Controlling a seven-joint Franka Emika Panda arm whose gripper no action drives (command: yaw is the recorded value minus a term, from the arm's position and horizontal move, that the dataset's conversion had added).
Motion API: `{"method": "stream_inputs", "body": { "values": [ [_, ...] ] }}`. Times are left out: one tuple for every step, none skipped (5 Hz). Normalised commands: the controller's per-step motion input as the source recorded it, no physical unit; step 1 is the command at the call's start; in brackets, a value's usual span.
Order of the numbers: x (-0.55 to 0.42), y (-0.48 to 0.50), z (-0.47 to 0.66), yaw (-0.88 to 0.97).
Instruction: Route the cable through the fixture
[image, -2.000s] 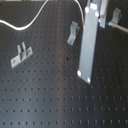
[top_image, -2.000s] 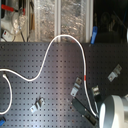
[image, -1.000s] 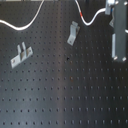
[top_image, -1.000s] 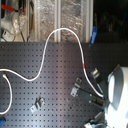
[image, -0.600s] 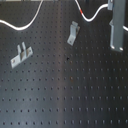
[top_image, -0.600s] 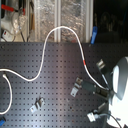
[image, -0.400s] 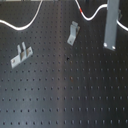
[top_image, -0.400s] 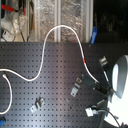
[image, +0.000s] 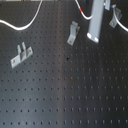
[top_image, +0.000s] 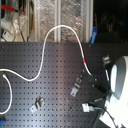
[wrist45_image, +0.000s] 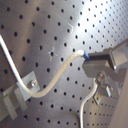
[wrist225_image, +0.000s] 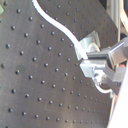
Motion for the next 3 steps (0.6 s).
{"method": "stream_inputs", "body": {
  "values": [
    [-0.263,-0.166,-0.35,0.43],
    [-0.289,-0.261,-0.22,0.37],
    [-0.021,-0.457,-0.23,0.05]
  ]
}}
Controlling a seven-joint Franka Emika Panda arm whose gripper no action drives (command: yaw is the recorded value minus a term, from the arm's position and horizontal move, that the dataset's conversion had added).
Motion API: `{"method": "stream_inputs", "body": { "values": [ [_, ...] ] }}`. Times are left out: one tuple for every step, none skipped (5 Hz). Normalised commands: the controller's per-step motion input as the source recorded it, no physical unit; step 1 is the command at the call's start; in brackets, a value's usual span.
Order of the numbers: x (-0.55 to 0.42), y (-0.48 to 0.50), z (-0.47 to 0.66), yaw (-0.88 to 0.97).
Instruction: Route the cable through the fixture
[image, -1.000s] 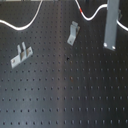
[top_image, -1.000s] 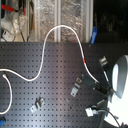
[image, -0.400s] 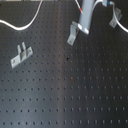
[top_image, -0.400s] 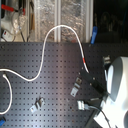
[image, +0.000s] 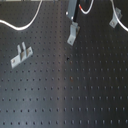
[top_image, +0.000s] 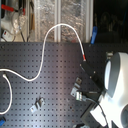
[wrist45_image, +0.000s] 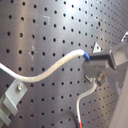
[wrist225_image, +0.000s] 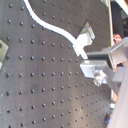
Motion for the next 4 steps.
{"method": "stream_inputs", "body": {
  "values": [
    [0.316,-0.646,-0.35,0.00],
    [0.304,-0.656,-0.39,-0.03],
    [0.027,-0.161,-0.07,0.13],
    [-0.008,-0.008,0.00,0.00]
  ]
}}
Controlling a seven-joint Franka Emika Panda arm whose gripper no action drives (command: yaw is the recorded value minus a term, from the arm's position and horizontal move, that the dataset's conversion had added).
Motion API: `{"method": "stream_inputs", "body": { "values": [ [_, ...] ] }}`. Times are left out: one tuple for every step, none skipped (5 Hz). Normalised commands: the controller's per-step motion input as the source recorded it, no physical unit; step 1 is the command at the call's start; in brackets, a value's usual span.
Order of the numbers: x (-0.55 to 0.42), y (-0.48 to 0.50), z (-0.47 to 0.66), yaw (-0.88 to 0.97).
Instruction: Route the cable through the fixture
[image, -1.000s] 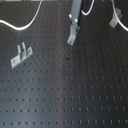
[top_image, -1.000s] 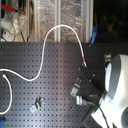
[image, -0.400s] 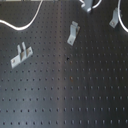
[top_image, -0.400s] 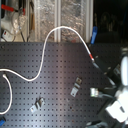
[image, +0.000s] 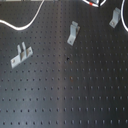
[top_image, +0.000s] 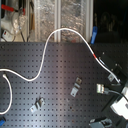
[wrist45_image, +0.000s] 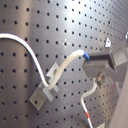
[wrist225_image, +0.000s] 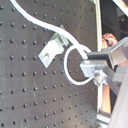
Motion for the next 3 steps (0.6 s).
{"method": "stream_inputs", "body": {
  "values": [
    [-0.160,-0.170,0.20,0.00],
    [-0.192,-0.197,0.25,0.00],
    [-0.027,-0.028,0.04,0.00]
  ]
}}
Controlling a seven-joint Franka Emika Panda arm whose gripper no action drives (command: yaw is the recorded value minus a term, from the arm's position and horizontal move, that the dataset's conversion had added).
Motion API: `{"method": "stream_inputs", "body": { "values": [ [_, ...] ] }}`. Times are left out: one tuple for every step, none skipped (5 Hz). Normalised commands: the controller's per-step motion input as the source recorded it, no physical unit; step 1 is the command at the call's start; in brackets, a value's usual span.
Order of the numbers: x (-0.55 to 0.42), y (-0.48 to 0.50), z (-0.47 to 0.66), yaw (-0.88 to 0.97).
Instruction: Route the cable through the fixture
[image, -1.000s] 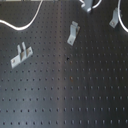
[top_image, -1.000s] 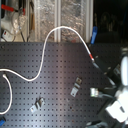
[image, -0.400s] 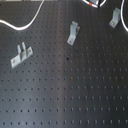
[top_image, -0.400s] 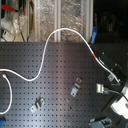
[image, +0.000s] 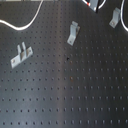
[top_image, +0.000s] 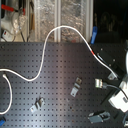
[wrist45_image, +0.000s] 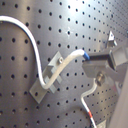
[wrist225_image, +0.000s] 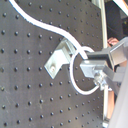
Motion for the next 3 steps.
{"method": "stream_inputs", "body": {
  "values": [
    [-0.087,0.086,0.00,0.23],
    [-0.215,0.227,-0.21,0.44],
    [-0.295,0.198,-0.09,0.35]
  ]
}}
